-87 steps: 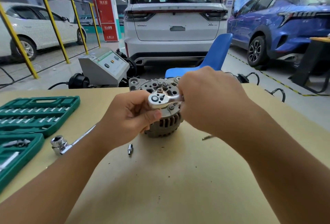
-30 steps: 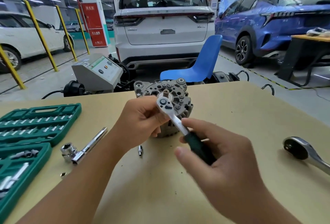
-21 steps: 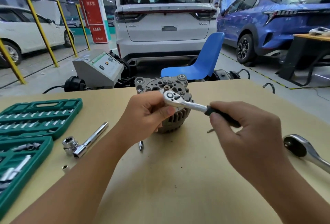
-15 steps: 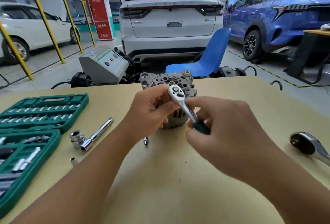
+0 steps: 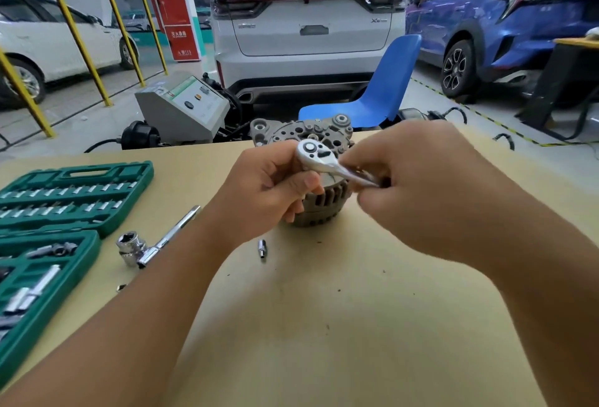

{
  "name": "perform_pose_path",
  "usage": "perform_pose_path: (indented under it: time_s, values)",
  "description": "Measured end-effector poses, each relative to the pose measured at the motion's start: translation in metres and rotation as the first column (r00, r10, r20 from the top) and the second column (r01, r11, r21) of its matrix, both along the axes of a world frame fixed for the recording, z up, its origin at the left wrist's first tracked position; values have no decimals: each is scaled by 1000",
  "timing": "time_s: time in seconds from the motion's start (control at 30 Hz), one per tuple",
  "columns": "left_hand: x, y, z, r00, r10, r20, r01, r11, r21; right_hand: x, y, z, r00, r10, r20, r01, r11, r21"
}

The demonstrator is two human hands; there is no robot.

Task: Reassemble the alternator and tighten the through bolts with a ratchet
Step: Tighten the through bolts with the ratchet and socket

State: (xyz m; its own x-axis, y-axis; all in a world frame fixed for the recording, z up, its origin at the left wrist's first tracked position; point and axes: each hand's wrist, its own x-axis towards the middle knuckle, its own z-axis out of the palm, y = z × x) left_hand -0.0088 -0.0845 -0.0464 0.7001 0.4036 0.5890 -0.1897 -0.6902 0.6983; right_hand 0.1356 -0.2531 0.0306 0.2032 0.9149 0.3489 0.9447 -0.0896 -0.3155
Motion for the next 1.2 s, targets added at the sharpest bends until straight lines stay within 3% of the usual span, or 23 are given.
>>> perform_pose_path:
  time_s: [0.07, 0.13, 0.2, 0.23, 0.33, 0.53, 0.67, 0.8, 0.87, 0.97, 1.03, 1.1, 1.13, 1.2]
  values:
    - [0, 1, 3, 999, -28, -45, 29, 999, 26, 6, 4, 0, 952, -196, 235, 185, 980, 66]
    - [0, 0, 2, 998, -7, -55, 10, 999, 52, 3, 4, -3, 959, -173, 223, 151, 982, 111]
    - [0, -1, -1, 998, 52, -24, -50, 996, 76, -3, 0, -5, 999, 33, -28, -34, 999, -11]
    - [1, -2, -3, 997, 79, -5, -78, 993, 87, -6, -1, -3, 977, 114, -178, -134, 986, -103]
    - [1, -5, -2, 999, 49, 1, -49, 997, 64, -10, -8, 11, 891, 155, -427, -253, 950, -184]
    - [2, -6, 1, 998, 8, -55, -5, 998, 59, -18, -18, 21, 998, 20, -64, -30, 988, -154]
    - [-2, -7, 1, 996, 45, -80, -39, 996, 82, -20, -17, 13, 987, -54, 153, 60, 998, -35]
    - [-3, -5, 1, 996, 48, -75, -45, 998, 34, -4, -1, 9, 951, -228, 210, 216, 973, 77]
    - [-3, -5, 2, 998, 41, -54, -40, 999, 12, -5, 0, 2, 976, -159, 151, 148, 985, 85]
    - [-4, -1, 1, 995, 67, -73, -63, 996, 59, -21, -5, -3, 970, 112, -214, -127, 990, -56]
    - [-5, 0, 2, 994, 60, -88, -54, 996, 64, -22, -5, -1, 921, 121, -371, -184, 973, -138]
    - [-6, 0, 4, 993, 16, -116, -14, 1000, 17, -9, -1, 0, 965, 54, -255, -84, 991, -107]
    - [-6, -1, 5, 990, 5, -141, -3, 1000, 11, -2, 1, -2, 994, -29, -110, 23, 998, -53]
    - [-6, -1, 6, 983, 30, -184, -24, 999, 36, 3, 3, -1, 963, -219, 154, 204, 973, 107]
